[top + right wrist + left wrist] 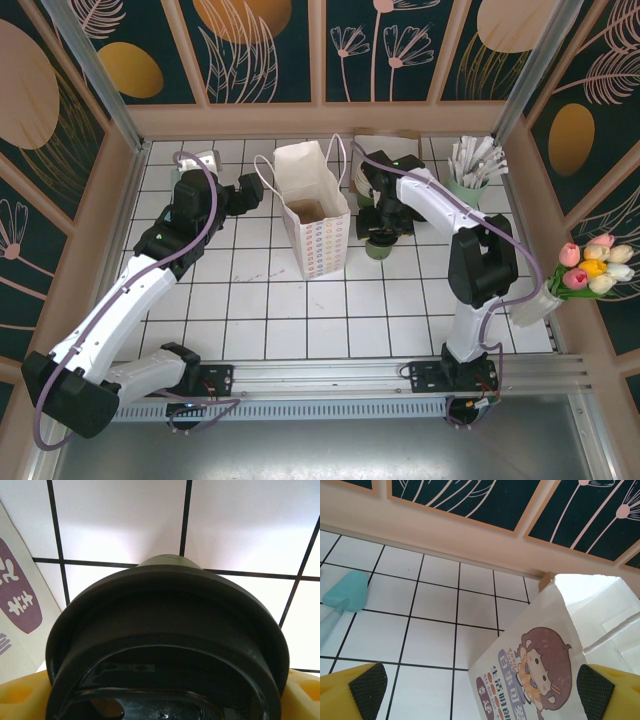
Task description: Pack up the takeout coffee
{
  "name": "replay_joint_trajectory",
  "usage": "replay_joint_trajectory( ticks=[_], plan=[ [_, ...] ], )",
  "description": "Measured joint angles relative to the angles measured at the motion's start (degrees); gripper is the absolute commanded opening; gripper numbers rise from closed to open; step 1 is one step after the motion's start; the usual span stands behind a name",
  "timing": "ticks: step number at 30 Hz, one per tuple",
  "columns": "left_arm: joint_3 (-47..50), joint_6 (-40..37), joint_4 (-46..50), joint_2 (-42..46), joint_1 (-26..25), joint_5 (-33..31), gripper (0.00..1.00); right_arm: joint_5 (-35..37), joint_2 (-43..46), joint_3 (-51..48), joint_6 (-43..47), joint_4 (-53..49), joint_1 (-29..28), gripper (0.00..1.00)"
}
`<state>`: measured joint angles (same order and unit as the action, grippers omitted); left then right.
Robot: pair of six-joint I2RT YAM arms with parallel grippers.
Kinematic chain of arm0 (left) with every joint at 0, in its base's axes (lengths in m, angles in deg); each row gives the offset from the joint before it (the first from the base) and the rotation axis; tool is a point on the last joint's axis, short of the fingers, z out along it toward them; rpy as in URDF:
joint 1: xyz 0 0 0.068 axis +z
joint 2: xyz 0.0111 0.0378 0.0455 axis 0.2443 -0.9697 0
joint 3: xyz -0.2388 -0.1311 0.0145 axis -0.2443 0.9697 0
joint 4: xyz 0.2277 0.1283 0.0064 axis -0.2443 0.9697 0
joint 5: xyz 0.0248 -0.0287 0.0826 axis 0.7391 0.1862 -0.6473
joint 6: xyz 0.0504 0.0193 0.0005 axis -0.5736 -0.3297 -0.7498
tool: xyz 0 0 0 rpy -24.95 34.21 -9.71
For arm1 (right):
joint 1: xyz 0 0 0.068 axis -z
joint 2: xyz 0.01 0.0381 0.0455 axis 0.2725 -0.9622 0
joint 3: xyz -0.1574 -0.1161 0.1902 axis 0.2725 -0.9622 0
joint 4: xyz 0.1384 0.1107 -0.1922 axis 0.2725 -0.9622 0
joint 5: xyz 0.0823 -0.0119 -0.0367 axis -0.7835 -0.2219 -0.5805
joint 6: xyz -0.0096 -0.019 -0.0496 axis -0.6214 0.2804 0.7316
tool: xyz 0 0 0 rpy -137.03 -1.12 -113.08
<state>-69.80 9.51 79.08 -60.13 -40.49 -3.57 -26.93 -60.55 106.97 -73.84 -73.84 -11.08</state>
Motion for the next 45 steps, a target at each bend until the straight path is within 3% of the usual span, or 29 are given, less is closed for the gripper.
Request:
replay_joint_trajectory(
  ticks=[14,29,37,45],
  plan=[
    [-0.42,0.5,0.96,-0.2,0.0,-2.89,0.99,0.04,2.03,-0.09,0.22,-0.09,0.17,0.67],
    [-14.45,0.85,2.38,-12.26,0.17,-8.44,0.99,1.11,13.4,-1.2,0.2,-3.48,0.98,0.65],
    [-23.32,-1.64,2.34,-18.99,4.66,0.96,0.99,0.63,15.58,3.5,0.63,-7.08,0.96,0.64],
    [-30.47,-4.79,3.63,-26.27,5.14,6.23,0.99,0.02,19.28,8.17,0.33,-9.42,0.46,0.64]
  ],
)
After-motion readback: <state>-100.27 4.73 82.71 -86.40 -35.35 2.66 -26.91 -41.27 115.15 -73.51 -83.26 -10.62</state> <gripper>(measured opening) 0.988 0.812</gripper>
